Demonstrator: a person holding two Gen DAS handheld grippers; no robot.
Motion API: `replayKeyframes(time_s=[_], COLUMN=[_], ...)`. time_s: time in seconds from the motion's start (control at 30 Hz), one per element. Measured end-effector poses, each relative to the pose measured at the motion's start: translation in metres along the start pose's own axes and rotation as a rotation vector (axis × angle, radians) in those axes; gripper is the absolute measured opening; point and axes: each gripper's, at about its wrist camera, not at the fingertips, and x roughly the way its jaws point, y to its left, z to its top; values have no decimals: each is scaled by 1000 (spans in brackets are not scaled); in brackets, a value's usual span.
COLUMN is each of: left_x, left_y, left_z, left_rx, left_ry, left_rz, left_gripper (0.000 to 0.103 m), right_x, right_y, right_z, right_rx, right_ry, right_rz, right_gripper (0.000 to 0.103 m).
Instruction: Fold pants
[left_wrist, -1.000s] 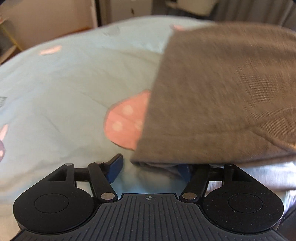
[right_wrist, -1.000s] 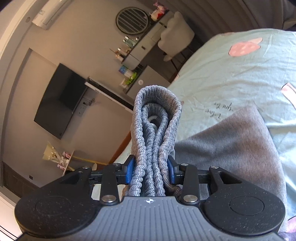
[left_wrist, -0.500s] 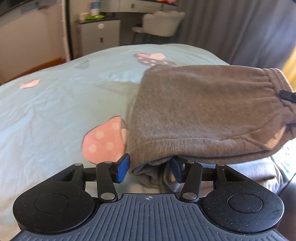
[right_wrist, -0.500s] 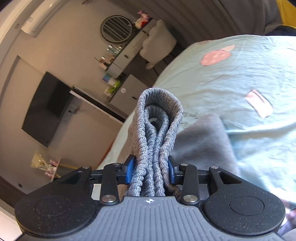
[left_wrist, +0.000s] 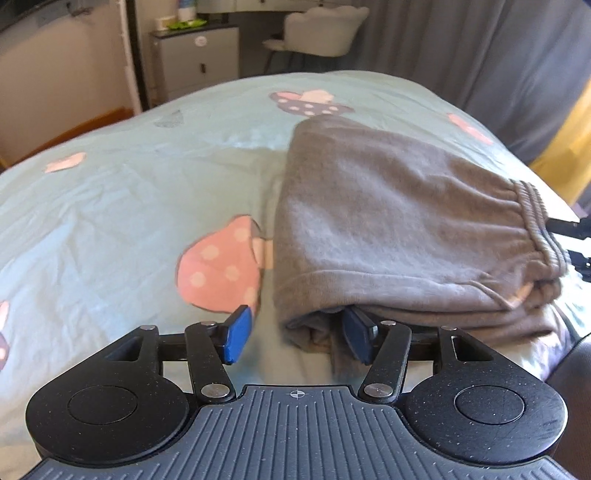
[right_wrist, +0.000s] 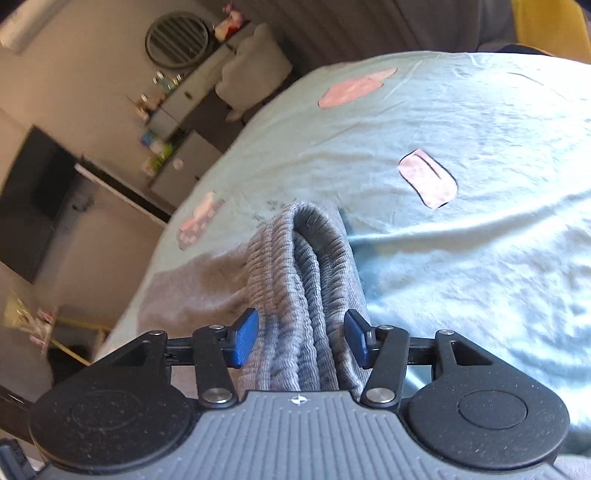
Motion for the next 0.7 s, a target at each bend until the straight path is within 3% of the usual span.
replayKeyframes(time_s=[0.13, 0.23, 0.37, 0.57, 0.7], left_x=[-1, -3, 18, 43, 48], left_y=[-9, -21, -35, -20, -22], left_z=[-2, -3, -3, 4, 3], left_rx=[1, 6, 74, -33, -14], left_ry=[35, 7, 33, 96, 108], left_rz=[-86, -101, -35, 16, 51], left_gripper=[72, 72, 72, 69, 68], right_x=[-18, -23, -29, -35, -31], right_y=[2, 7, 17, 25, 24], right_z=[-19, -33, -38, -39, -42], right_rx=[28, 43, 19, 4, -2], right_ry=[-19, -30, -60, -75, -65], right_rz=[54, 73, 52, 63, 36], right_gripper=[54, 57, 57, 57, 57])
